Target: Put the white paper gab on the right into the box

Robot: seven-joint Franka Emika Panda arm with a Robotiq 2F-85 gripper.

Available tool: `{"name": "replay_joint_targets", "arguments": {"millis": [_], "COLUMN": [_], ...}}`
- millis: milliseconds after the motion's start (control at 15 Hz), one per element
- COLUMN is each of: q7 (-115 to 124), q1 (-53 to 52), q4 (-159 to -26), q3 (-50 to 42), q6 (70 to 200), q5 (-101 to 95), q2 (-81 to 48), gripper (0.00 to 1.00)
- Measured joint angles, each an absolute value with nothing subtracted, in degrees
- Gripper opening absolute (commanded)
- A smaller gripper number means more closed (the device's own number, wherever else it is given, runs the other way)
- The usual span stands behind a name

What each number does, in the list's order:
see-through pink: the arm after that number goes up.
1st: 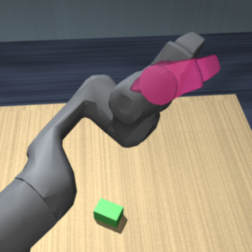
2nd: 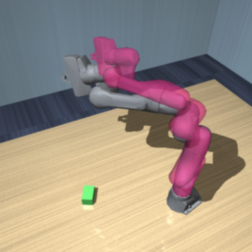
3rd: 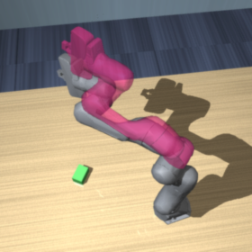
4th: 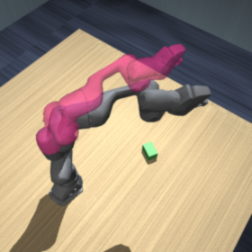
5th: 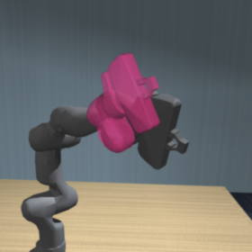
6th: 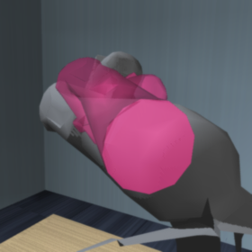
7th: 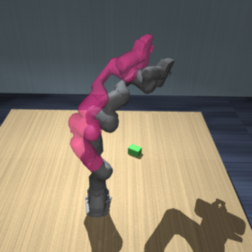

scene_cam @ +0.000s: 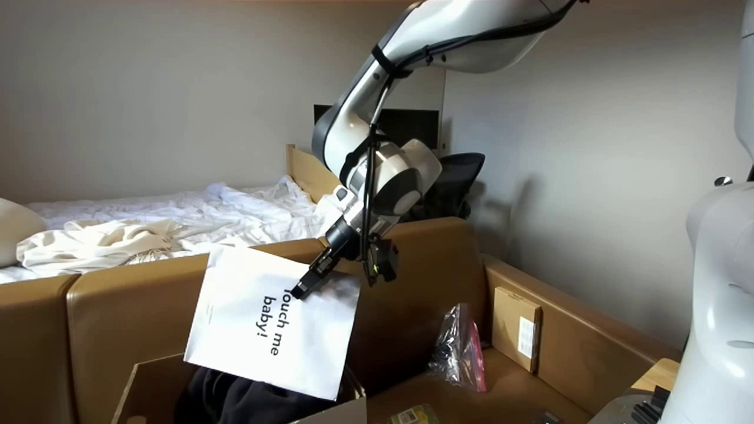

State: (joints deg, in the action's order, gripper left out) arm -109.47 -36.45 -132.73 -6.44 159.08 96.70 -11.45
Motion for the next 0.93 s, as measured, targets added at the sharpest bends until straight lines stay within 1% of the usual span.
{"name": "replay_joint_targets", "arguments": {"millis": [267, 667, 867, 933], "q7": [-121.5, -138.6, -145.7, -147.9], "q1": [-36.9, -37.2, -34.2, -33.2], "q4": [-132.3, -133.6, -135.0, -135.5], "q3": [-6.5, -6.7, -2.9, -1.8], "q6": [157.0, 150.6, 148.5, 147.9], "q5": [106.6, 114.7, 116.3, 116.5], "q2": [-15.6, -21.1, -22.3, -22.5], "gripper": [0.11, 0.11, 0.10, 0.17]}}
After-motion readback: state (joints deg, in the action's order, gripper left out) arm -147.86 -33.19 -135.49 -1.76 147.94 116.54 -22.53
